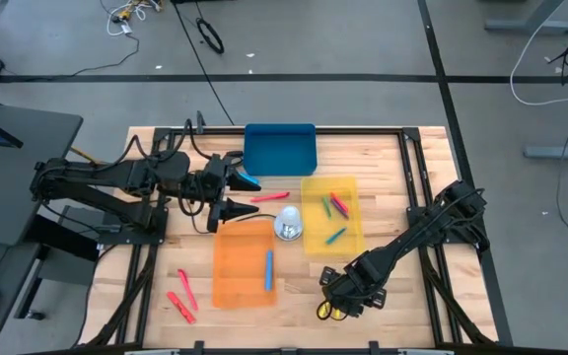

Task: Pick & Place Markers
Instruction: Put the right yellow pen into the blue bin

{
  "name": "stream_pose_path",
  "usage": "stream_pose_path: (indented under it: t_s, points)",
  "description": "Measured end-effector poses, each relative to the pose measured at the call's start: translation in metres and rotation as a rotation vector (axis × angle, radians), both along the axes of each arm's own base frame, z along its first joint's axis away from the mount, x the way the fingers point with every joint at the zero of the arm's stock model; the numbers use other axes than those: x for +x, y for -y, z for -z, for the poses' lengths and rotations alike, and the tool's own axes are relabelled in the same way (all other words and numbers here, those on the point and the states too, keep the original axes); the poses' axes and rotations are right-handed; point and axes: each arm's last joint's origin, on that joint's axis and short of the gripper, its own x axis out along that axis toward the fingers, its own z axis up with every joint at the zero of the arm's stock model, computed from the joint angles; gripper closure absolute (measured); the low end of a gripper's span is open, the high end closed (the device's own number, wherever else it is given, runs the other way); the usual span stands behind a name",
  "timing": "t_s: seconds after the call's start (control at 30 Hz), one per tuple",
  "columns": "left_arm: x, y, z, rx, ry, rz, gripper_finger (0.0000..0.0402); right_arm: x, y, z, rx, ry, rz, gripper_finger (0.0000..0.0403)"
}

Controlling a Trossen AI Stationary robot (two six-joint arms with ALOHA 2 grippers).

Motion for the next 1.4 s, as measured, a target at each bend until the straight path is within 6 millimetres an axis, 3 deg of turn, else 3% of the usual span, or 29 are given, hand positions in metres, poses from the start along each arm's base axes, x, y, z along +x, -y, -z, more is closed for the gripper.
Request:
stream_pose_path:
  t_s: [0.37, 0.57, 0.7, 1.17, 1.4]
  points:
    - [0.000, 0.000, 0.000, 0.000, 0.000, 0.000, 0.0115, 0.005, -0.003, 0.023, 0.017, -0.010, -0.034, 0.0076]
    - [0.000, 0.000, 0.000, -0.001, 0.000, 0.000, 0.0115, 0.006, -0.003, 0.024, -0.012, 0.008, -0.049, 0.0089]
    - [0.000, 0.000, 0.000, -0.002, 0.000, 0.000, 0.0115, 0.007, -0.003, 0.024, -0.013, 0.014, -0.050, 0.0132]
    - [0.000, 0.000, 0.000, -0.001, 0.000, 0.000, 0.0115, 0.007, -0.003, 0.025, -0.016, 0.002, 0.054, 0.0343]
    - [0.000, -0.001, 0.000, -0.001, -0.001, -0.004, 0.0115, 0.003, -0.002, 0.020, -0.005, -0.028, 0.095, 0.0392]
